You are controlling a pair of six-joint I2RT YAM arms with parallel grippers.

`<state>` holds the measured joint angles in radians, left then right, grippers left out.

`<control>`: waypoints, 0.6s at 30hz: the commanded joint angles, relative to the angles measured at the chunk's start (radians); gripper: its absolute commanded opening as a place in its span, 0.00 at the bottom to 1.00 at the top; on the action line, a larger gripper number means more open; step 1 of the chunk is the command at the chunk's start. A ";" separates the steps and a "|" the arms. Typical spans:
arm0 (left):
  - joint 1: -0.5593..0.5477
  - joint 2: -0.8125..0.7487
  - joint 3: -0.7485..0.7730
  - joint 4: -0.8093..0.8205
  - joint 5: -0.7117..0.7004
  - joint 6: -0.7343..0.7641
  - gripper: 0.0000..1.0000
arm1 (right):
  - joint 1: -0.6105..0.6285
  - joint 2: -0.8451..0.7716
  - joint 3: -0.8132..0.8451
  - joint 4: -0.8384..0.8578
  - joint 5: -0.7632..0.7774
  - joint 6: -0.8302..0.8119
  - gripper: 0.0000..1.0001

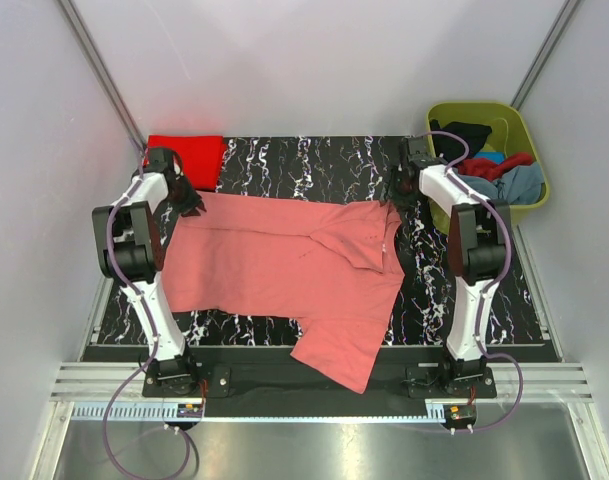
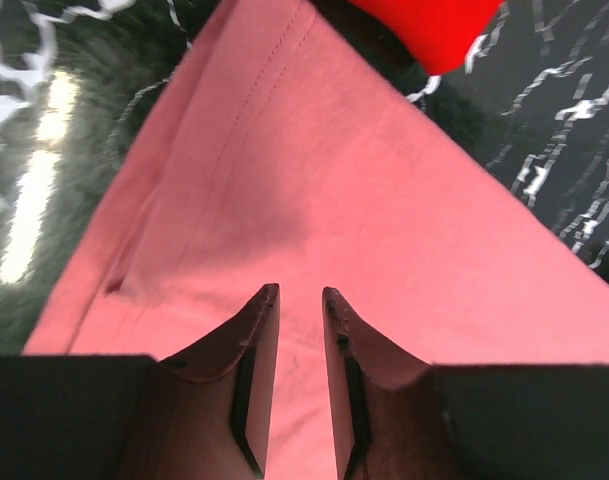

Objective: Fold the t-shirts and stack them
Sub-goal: Fold the tshirt

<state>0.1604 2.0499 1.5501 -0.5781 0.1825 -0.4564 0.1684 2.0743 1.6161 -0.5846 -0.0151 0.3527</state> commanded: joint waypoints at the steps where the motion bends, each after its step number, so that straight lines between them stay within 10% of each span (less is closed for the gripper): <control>1: 0.002 0.023 0.061 0.035 0.060 -0.019 0.28 | 0.003 0.030 0.093 -0.006 0.067 -0.024 0.53; 14: 0.007 0.058 0.025 0.035 0.034 -0.016 0.25 | -0.010 0.116 0.140 0.002 0.040 0.006 0.45; 18: 0.014 0.065 0.021 0.035 0.025 -0.016 0.25 | -0.013 0.125 0.137 0.009 0.075 0.008 0.16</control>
<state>0.1623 2.1063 1.5627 -0.5713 0.2058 -0.4690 0.1635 2.1941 1.7172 -0.5957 0.0189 0.3519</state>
